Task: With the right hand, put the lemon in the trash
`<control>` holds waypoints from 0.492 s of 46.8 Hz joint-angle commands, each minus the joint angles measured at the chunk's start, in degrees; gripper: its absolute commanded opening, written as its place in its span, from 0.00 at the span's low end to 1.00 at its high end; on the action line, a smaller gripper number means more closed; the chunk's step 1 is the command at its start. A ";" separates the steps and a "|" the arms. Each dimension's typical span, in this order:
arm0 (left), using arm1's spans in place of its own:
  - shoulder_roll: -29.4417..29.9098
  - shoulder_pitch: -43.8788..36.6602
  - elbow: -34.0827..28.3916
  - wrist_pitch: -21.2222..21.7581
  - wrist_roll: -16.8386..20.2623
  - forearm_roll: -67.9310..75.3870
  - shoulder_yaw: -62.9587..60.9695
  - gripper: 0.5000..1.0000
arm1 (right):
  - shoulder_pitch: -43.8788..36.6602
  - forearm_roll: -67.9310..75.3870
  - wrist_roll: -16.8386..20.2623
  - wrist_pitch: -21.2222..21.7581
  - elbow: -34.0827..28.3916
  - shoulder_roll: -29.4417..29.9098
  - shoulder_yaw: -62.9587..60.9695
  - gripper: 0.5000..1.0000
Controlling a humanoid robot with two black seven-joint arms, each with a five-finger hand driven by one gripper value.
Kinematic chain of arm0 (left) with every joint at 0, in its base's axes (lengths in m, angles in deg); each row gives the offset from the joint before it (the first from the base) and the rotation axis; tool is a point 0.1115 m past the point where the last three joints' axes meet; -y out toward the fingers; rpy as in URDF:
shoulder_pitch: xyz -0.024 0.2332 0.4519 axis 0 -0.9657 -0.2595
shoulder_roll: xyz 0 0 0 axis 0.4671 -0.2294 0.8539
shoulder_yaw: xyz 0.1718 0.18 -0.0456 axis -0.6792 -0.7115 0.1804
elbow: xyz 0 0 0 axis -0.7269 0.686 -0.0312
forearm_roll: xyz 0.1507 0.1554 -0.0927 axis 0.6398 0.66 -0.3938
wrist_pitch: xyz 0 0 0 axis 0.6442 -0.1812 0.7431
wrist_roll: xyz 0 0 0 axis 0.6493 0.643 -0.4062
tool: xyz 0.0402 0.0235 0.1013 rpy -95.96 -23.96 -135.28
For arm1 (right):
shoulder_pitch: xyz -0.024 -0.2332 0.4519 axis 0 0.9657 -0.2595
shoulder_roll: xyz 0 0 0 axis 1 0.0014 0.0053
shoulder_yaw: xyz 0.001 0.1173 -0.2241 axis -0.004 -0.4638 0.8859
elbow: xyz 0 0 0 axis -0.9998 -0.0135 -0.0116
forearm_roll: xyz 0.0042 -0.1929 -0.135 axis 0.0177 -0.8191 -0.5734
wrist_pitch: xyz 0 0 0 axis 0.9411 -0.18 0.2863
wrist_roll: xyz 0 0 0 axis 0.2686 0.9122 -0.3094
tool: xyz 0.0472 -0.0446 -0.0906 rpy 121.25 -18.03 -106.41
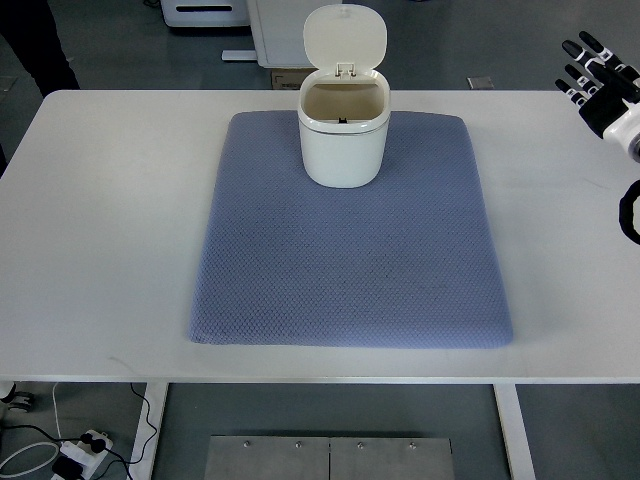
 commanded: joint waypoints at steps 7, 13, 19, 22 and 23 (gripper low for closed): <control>0.00 0.00 0.00 0.00 -0.01 0.00 0.00 1.00 | 1.70 -0.05 1.17 3.16 2.67 4.74 -4.02 1.00; 0.00 0.00 0.00 0.00 -0.01 0.00 0.00 1.00 | 1.78 -0.05 1.26 3.25 3.37 6.49 -4.46 1.00; 0.00 0.00 0.00 0.00 -0.01 0.00 0.00 1.00 | 1.78 -0.14 1.17 3.25 5.30 8.43 -4.28 1.00; 0.00 0.00 0.00 0.00 -0.01 0.00 0.00 1.00 | 1.70 -0.22 1.17 3.25 6.18 8.96 -4.19 1.00; 0.00 0.00 0.00 0.00 -0.01 0.00 0.00 1.00 | 1.70 -0.31 1.17 3.25 6.27 9.05 -4.19 1.00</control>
